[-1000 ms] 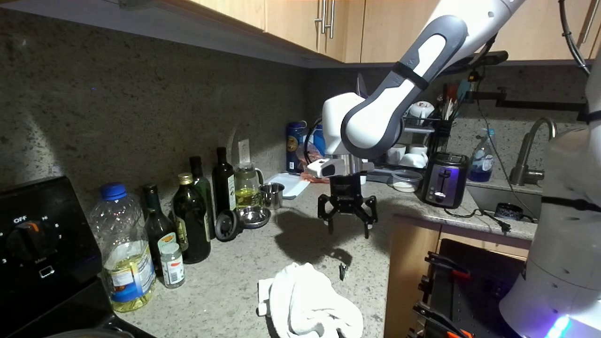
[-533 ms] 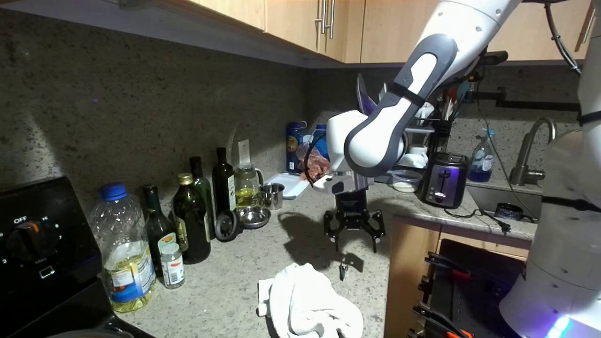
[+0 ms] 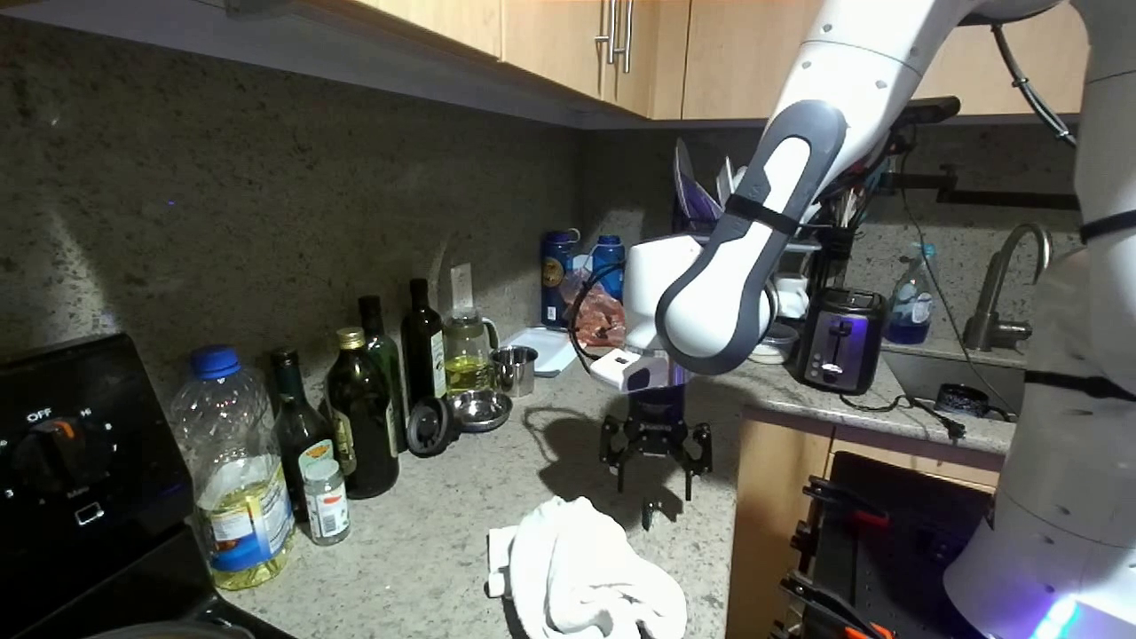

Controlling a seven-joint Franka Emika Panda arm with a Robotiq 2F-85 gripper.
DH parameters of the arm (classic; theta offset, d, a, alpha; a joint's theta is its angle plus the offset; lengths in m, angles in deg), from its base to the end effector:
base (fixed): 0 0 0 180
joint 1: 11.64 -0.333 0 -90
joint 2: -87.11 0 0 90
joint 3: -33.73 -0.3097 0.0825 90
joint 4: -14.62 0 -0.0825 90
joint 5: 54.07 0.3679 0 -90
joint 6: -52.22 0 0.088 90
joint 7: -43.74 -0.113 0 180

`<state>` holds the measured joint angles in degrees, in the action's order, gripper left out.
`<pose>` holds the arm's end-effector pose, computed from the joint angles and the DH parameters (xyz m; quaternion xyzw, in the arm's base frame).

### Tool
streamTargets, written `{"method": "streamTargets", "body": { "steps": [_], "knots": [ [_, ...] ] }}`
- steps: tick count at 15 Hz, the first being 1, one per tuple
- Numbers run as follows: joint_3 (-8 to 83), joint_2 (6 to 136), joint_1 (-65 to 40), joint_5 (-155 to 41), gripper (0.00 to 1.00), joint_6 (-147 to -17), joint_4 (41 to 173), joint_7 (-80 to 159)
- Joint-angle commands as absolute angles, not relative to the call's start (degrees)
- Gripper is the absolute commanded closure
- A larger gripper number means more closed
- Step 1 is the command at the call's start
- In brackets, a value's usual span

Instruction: Put the peg on the cloth

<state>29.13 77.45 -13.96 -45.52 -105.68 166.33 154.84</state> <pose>0.4072 0.0451 0.1841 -0.5733 -0.8181 -0.0071 0.0440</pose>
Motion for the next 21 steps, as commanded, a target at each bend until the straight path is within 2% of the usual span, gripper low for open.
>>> {"method": "streamTargets", "body": {
  "steps": [1,4,6,8,9,10,13,16,19,21],
  "knots": [
    [27.25,75.87,-11.74,-45.99,0.01,-111.25,167.51,154.0],
    [27.14,74.65,-10.52,-47.2,0.01,-113.23,167.89,152.88],
    [27.05,73.93,-9.5,-47.46,0.08,-113.99,167.95,152.74],
    [26.95,73.32,-8.64,-47.75,0.18,-114.51,167.89,152.57],
    [26.91,73.03,-8.33,-47.88,0.33,-114.56,167.8,152.44],
    [26.91,72.79,-8.06,-48.08,0.32,-114.61,167.72,152.33],
    [26.89,72.27,-7.6,-48.7,0.47,-114.59,167.57,151.97],
    [26.86,72.0,-7.51,-49.45,0.53,-114.54,167.47,151.07],
    [26.89,71.82,-7.39,-50.39,0.69,-114.41,167.4,150.65],
    [26.74,71.65,-7.28,-50.83,0.66,-114.32,167.32,149.78]
  ]
}}
